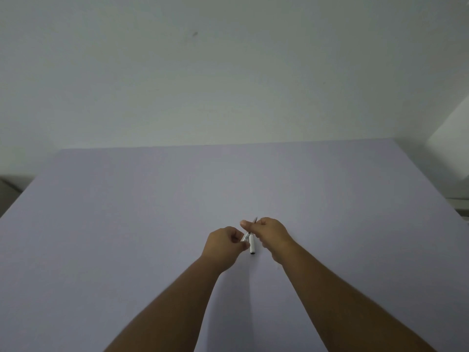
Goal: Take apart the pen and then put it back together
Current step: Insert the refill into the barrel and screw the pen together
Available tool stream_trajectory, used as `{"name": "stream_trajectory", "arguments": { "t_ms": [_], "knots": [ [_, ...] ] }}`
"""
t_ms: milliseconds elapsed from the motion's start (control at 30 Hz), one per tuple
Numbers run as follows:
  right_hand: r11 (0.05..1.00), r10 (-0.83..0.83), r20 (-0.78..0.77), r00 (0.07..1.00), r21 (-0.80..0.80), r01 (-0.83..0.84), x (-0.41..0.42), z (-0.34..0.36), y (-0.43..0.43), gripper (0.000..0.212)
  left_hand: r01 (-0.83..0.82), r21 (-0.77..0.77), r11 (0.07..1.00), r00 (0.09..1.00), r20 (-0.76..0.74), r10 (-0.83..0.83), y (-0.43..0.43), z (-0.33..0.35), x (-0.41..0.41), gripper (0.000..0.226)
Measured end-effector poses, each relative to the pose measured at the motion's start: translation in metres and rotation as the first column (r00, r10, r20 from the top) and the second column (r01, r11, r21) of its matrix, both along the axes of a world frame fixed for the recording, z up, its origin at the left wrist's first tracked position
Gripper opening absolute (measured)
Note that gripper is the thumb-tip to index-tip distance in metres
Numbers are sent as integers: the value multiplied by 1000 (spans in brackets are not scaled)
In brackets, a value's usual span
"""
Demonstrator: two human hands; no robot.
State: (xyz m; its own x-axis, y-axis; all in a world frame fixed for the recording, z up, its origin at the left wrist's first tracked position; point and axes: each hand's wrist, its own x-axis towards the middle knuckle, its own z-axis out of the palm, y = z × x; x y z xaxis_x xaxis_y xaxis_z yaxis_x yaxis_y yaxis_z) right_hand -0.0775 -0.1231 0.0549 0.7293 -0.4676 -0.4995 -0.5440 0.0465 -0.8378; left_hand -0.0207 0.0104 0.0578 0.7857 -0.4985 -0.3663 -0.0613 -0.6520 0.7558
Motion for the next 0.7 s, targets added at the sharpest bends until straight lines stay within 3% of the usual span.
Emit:
{"name": "stream_trajectory", "arguments": {
  "t_ms": [167, 267, 333, 467, 500, 600, 633, 700],
  "knots": [
    [994, 9, 122, 993, 111, -23, -2, 2, -1, 13, -8, -10, 1000, 1000, 15, 8, 0, 2, 2, 8],
    [999, 3, 38, 999, -32, -2, 0, 1, -1, 37, 0, -6, 1000, 1000, 4, 0, -2, 2, 0, 9],
    [999, -6, 44, 999, -31, 7, -1, 2, 0, 41, -9, -18, 1000, 1000, -13, 9, -3, 2, 0, 12],
    [994, 20, 126, 992, 100, -33, -3, 4, -1, 13, -2, -3, 1000, 1000, 0, 2, -3, 3, 2, 9],
    [997, 31, 110, 993, 62, -38, -3, 4, -1, 17, 6, 5, 1000, 1000, 8, -6, -4, 3, 1, 10],
    [994, 29, -25, 999, -109, -32, 0, 4, 1, 56, 19, 13, 1000, 1000, 14, -20, -5, 2, -2, 14],
    [992, 31, -44, 999, -119, -36, 0, 4, 2, 61, 17, 9, 1000, 1000, 8, -17, -5, 1, -3, 14],
    [998, 48, -6, 999, -29, -48, -2, 5, 1, 45, 3, -5, 1000, 1000, -6, -3, -3, 1, -2, 13]
  ]
}}
